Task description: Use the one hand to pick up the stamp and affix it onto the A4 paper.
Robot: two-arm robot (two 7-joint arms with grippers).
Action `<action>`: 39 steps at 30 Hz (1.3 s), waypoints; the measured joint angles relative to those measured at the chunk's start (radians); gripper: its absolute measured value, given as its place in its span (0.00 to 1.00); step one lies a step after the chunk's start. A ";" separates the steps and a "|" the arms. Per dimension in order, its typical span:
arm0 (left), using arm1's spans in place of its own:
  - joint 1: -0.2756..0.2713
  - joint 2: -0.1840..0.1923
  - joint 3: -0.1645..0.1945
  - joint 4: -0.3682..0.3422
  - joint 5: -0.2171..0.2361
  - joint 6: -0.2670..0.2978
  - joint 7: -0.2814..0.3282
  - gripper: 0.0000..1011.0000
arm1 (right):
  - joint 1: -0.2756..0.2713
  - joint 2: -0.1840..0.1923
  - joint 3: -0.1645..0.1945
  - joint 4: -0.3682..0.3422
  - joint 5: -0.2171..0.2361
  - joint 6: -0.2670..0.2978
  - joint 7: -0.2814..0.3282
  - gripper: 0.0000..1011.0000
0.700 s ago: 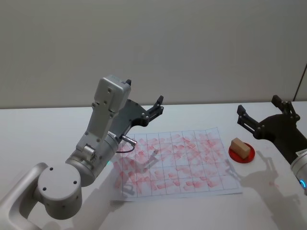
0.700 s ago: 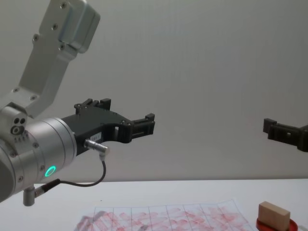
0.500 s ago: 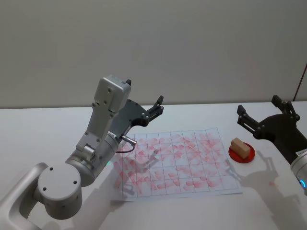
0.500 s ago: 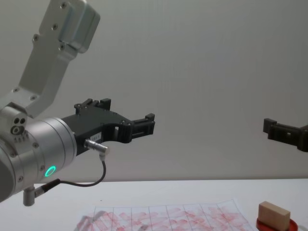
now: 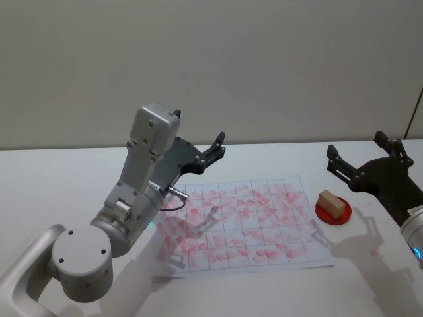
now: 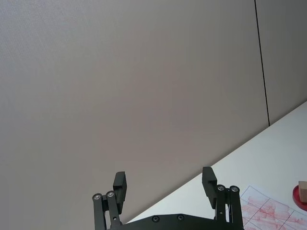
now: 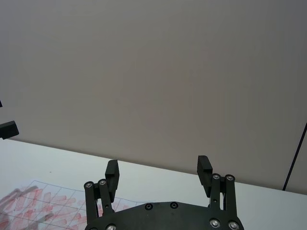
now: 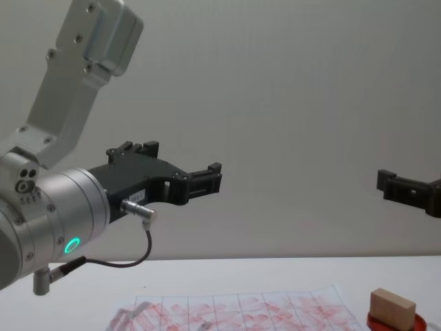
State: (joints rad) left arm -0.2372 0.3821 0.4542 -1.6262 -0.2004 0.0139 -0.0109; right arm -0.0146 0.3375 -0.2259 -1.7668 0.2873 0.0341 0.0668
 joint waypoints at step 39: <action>0.000 0.000 0.000 0.000 0.000 0.000 0.000 0.99 | -0.067 0.037 0.025 -0.033 0.035 0.055 -0.067 0.99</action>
State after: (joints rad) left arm -0.2372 0.3821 0.4542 -1.6262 -0.2004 0.0139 -0.0109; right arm -0.0820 0.3740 -0.2010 -1.7997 0.3224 0.0891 -0.0005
